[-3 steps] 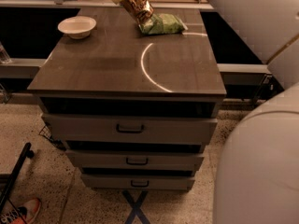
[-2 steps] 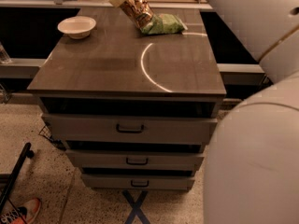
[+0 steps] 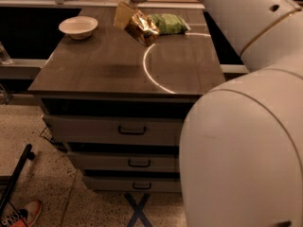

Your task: Knock orange can over

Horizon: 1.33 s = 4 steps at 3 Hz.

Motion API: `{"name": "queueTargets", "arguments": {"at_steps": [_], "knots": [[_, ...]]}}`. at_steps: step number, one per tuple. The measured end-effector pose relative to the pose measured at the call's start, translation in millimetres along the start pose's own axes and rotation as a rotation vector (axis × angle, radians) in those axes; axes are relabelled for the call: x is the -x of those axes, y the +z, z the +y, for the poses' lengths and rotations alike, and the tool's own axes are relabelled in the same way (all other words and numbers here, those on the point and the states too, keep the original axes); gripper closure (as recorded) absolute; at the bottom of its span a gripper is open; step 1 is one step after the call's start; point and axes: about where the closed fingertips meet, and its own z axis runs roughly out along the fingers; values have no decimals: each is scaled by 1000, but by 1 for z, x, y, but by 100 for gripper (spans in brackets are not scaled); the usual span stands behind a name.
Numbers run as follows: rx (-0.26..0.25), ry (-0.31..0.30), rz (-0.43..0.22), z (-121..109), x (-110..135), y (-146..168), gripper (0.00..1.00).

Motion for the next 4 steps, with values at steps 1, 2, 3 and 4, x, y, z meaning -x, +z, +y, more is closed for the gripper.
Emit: {"name": "queueTargets", "arguments": {"at_steps": [1,2,3,4], "knots": [[64,-54,71,16,-11,7,100],[91,-99,90,23,-12,9,100],[102,-146,110,28,-14,11,100],[96,-173,139,29,-20,17,100]]}}
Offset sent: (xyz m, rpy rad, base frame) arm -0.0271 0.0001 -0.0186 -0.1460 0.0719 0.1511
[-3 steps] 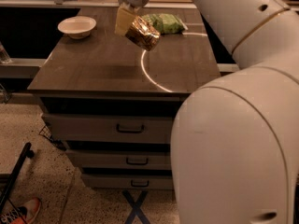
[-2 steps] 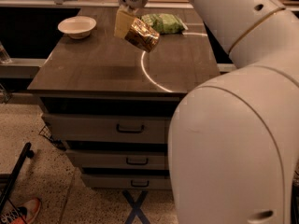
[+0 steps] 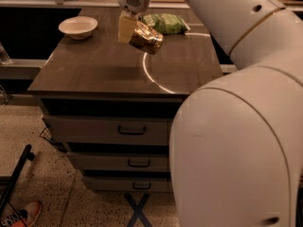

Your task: Knock orange can over

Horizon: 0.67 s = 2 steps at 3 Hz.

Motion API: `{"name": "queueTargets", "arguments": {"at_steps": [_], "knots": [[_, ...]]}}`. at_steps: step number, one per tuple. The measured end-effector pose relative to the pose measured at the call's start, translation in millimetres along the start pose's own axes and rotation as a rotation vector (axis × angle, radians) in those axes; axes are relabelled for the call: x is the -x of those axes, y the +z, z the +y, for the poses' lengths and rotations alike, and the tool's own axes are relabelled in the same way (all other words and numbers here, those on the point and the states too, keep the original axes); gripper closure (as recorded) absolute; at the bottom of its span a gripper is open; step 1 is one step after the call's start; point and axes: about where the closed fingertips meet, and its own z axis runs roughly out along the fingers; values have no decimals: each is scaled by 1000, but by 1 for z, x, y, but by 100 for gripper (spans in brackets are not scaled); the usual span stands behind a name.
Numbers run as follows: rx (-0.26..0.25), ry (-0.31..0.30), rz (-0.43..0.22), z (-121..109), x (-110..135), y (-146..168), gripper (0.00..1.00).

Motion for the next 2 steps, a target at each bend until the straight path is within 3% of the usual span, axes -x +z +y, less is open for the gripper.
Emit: {"name": "queueTargets", "arguments": {"at_steps": [2], "knots": [[66,-38,66,15,-16,32,100]]}}
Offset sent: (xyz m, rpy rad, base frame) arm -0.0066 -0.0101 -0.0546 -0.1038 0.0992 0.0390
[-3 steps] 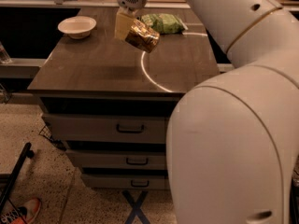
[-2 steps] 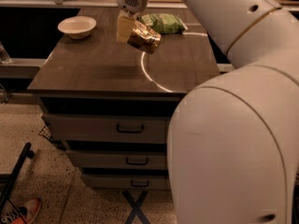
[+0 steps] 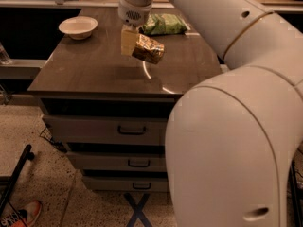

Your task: Knock orange can over

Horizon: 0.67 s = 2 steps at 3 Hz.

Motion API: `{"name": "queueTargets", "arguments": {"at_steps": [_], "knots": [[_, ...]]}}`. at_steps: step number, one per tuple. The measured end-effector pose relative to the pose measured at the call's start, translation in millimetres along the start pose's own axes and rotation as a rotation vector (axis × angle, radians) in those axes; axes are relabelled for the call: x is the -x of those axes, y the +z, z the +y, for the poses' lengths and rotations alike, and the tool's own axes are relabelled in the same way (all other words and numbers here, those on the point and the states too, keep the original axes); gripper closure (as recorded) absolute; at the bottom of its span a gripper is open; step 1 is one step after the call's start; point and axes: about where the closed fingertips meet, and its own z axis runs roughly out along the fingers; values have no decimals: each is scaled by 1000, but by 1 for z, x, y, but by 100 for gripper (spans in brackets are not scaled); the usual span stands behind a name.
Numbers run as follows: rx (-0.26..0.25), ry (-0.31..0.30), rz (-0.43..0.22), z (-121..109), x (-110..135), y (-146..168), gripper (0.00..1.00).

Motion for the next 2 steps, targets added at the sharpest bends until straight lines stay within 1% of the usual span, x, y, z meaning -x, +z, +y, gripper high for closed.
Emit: {"name": "queueTargets", "arguments": {"at_steps": [1,2], "knots": [[18,-6,14,3,-3,7,100],[57,-4,39,7,-7,17,74]]}}
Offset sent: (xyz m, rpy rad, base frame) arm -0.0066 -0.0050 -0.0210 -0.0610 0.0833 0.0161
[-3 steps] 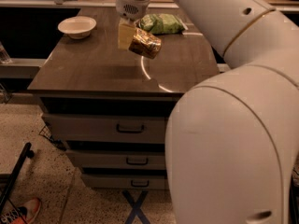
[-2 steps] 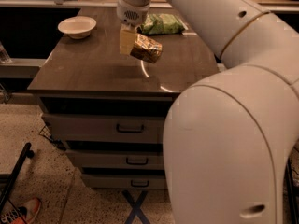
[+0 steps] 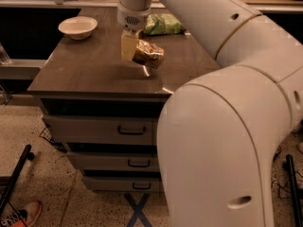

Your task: Knock orange can over

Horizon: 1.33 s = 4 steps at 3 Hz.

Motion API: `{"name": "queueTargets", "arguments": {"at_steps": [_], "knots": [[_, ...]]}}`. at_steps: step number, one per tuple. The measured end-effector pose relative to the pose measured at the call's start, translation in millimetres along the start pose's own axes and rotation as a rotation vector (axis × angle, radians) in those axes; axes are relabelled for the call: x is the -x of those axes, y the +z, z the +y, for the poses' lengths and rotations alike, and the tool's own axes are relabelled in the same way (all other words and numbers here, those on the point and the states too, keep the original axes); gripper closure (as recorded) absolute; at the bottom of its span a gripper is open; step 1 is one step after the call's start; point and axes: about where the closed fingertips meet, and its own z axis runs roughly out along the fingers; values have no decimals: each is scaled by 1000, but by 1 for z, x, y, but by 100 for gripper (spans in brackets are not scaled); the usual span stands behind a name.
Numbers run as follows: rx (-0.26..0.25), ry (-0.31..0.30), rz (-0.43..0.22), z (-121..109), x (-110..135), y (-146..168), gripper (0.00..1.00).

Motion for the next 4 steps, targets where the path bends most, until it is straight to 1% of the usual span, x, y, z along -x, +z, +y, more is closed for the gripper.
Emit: {"name": "queueTargets", "arguments": {"at_steps": [1,2,3,4], "knots": [[27,15,13,0,-4,8,51],[45,16,21,1,-5,12,28],[42,16,18,-1,-4,15,5],[41,15,16,-1,-3,18,0]]}}
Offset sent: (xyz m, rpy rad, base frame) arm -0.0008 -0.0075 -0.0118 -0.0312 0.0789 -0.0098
